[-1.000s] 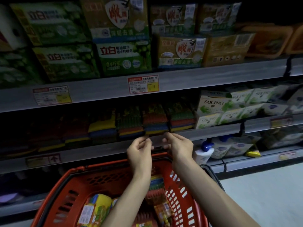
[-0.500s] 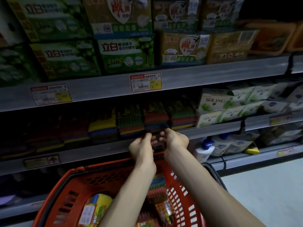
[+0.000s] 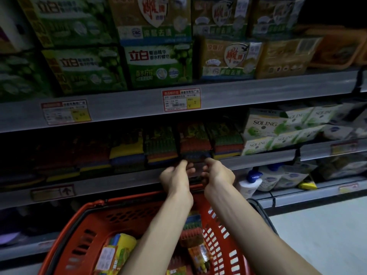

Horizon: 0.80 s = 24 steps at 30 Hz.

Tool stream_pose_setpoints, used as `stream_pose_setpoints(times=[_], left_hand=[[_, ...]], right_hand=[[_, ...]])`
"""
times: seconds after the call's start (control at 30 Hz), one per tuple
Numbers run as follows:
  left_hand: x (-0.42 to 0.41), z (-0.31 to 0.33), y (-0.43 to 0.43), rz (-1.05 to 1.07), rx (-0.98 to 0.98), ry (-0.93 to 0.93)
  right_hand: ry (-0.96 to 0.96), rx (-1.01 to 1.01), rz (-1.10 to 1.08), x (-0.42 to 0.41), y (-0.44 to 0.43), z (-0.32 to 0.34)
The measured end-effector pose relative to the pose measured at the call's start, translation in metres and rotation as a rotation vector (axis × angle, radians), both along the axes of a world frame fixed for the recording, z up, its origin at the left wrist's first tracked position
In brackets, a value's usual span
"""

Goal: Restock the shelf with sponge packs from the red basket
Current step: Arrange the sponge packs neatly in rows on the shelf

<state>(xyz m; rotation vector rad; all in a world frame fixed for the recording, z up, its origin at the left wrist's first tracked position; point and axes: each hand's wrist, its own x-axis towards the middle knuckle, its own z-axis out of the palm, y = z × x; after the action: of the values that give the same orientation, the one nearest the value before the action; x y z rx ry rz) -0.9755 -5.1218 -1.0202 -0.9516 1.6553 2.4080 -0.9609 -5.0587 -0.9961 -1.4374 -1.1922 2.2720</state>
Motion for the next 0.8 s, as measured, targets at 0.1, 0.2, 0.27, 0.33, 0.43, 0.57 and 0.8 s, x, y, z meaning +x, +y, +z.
stream_pose_setpoints(times=[0.1,0.2,0.27,0.33,0.43,0.57,0.8], left_hand=[[-0.001,0.001,-0.001,-0.028,-0.006,-0.007],[-0.001,0.004,-0.005,-0.064,0.004,-0.009],[0.0,0.004,-0.01,-0.094,-0.005,-0.006],[0.002,0.003,-0.017,-0.119,-0.019,-0.004],[0.005,-0.001,-0.034,-0.1,-0.039,0.001],[0.005,-0.003,-0.056,0.002,-0.022,0.007],[0.0,0.001,-0.063,0.116,0.044,-0.047]], right_hand=[[0.009,0.012,0.014,-0.001,0.001,-0.004],[0.017,0.02,0.031,-0.001,0.002,-0.006],[0.018,0.027,0.032,0.001,0.002,-0.006],[0.013,0.044,0.039,0.004,0.001,-0.005],[0.009,0.091,0.094,0.011,-0.007,-0.006],[0.045,0.163,0.219,0.013,-0.029,-0.008],[0.087,0.135,0.261,0.0,-0.058,-0.011]])
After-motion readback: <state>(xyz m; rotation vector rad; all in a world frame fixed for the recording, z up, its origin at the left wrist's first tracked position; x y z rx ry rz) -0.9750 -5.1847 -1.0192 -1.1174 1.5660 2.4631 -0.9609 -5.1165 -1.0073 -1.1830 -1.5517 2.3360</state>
